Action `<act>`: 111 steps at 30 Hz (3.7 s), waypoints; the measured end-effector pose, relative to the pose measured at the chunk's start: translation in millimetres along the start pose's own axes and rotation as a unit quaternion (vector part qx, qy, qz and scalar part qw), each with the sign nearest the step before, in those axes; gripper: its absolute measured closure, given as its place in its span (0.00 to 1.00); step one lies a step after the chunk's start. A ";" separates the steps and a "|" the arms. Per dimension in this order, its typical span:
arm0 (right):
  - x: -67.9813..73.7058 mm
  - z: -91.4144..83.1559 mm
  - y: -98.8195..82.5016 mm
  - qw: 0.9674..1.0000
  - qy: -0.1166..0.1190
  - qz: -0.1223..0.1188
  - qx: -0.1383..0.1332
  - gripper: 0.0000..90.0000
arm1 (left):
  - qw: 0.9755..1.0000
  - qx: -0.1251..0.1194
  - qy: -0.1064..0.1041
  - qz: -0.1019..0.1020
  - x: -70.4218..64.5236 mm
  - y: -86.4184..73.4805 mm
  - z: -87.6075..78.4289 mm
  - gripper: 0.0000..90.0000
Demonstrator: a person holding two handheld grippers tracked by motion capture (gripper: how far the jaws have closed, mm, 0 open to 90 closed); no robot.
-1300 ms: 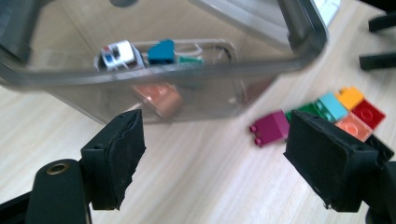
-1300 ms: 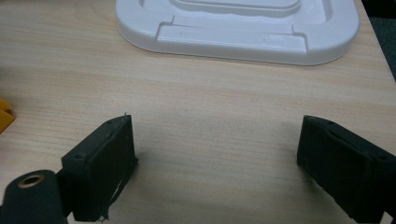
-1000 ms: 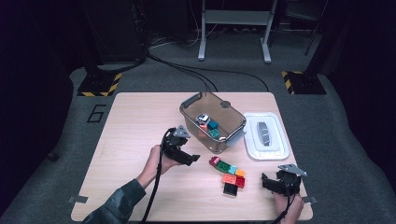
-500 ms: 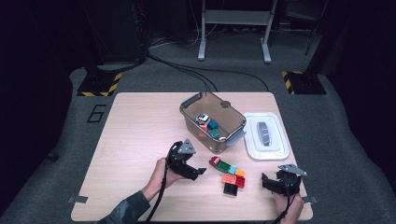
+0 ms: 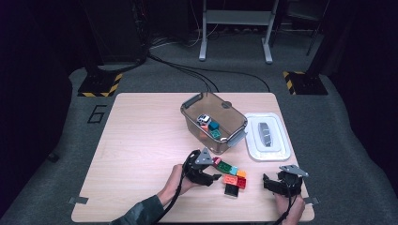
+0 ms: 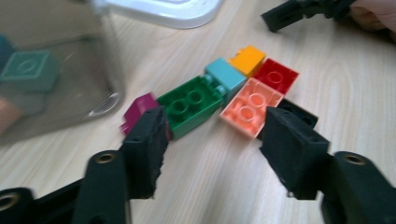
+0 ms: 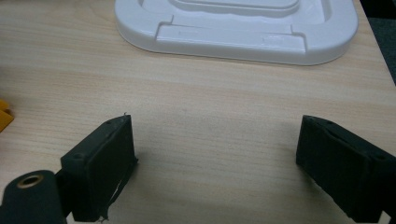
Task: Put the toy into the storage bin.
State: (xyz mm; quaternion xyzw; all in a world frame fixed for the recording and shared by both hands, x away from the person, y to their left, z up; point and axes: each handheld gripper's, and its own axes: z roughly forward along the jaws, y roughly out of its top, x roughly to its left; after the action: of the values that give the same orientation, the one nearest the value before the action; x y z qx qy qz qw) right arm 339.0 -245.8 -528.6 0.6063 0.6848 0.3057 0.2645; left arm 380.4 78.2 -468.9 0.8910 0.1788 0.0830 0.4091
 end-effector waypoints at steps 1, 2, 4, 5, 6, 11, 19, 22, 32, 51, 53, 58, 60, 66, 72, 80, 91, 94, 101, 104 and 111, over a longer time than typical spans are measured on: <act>0.0 0.0 0.0 1.000 0.000 0.000 0.000 0.12 | 1.000 0.000 -0.003 0.003 -1.5 1.1 2.6 0.49; 0.0 0.0 0.0 1.000 0.000 0.000 0.000 0.12 | 1.000 0.004 -0.011 0.010 -3.6 3.4 6.4 0.50; 0.0 0.0 0.0 1.000 0.000 0.000 0.000 0.12 | 1.000 0.006 -0.011 0.022 -6.7 7.2 12.4 0.55; 0.1 0.0 0.0 1.000 0.000 0.000 0.000 0.12 | 1.000 0.007 -0.018 0.023 -7.7 9.3 16.4 0.57; 0.0 0.0 0.0 1.000 0.000 0.000 0.000 0.12 | 0.999 0.008 -0.017 0.028 -8.7 11.4 20.1 0.58; 0.0 0.0 0.0 1.000 0.000 0.000 0.000 0.12 | 0.999 0.029 -0.012 0.035 -14.4 20.8 42.0 0.64; -0.2 0.1 0.1 1.000 0.002 -0.001 0.000 0.12 | 0.997 0.057 0.020 0.050 -16.1 16.8 52.9 0.61; -0.1 0.3 0.0 1.000 0.002 -0.001 -0.001 0.12 | 0.996 0.067 0.030 0.057 -18.2 14.5 51.8 0.61; 0.0 0.0 0.1 1.000 0.002 -0.001 0.000 0.12 | 0.993 0.082 0.051 0.073 -21.8 0.0 40.2 0.58; -0.2 0.2 0.0 1.000 0.003 0.000 -0.001 0.12 | 0.994 0.084 0.045 0.049 -3.2 -8.9 30.2 0.39; -0.2 0.0 0.0 1.000 0.002 0.000 0.000 0.12 | 0.994 0.085 0.042 0.045 -2.1 -10.5 30.6 0.39; -0.3 0.1 0.0 1.000 0.003 0.000 -0.001 0.12 | 0.994 0.088 0.040 0.046 -2.8 -15.2 25.2 0.42; -0.3 0.0 0.0 1.000 0.003 -0.001 0.000 0.12 | 0.994 0.096 0.043 0.042 -3.7 -18.8 22.8 0.43; -0.5 0.1 0.1 1.000 0.004 -0.001 0.000 0.12 | 0.994 0.090 0.055 0.034 -1.1 -24.3 12.7 0.40; -0.4 0.0 0.1 1.000 0.003 -0.001 0.000 0.12 | 0.995 0.073 0.061 0.023 -0.7 -25.9 4.8 0.35; -0.3 0.3 0.0 1.000 0.003 0.000 -0.002 0.12 | 0.999 0.045 0.024 -0.007 14.0 -30.3 10.2 0.25; -0.2 0.2 0.0 1.000 0.003 0.000 -0.002 0.12 | 0.999 0.042 0.012 -0.023 19.7 -34.0 21.9 0.43; -0.3 0.3 -0.1 1.000 0.003 -0.001 -0.002 0.12 | 0.999 0.041 0.008 -0.025 19.6 -34.6 21.7 0.46; -0.2 0.3 0.0 1.000 0.003 0.000 -0.002 0.12 | 0.999 0.031 0.012 -0.023 18.4 -35.1 15.5 0.48; -0.3 0.3 0.0 1.000 0.003 -0.001 -0.002 0.12 | 0.999 0.025 0.015 -0.027 20.5 -36.0 10.1 0.48; -0.2 0.4 0.0 1.000 0.003 -0.001 -0.002 0.12 | 0.999 0.023 0.022 -0.034 27.8 -36.3 -5.9 0.48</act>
State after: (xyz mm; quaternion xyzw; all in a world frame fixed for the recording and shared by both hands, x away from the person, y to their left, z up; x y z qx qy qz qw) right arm 339.2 -246.0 -528.8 0.6042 0.6855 0.3086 0.2642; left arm 395.2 114.9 -492.5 0.8914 0.2197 0.0851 0.3873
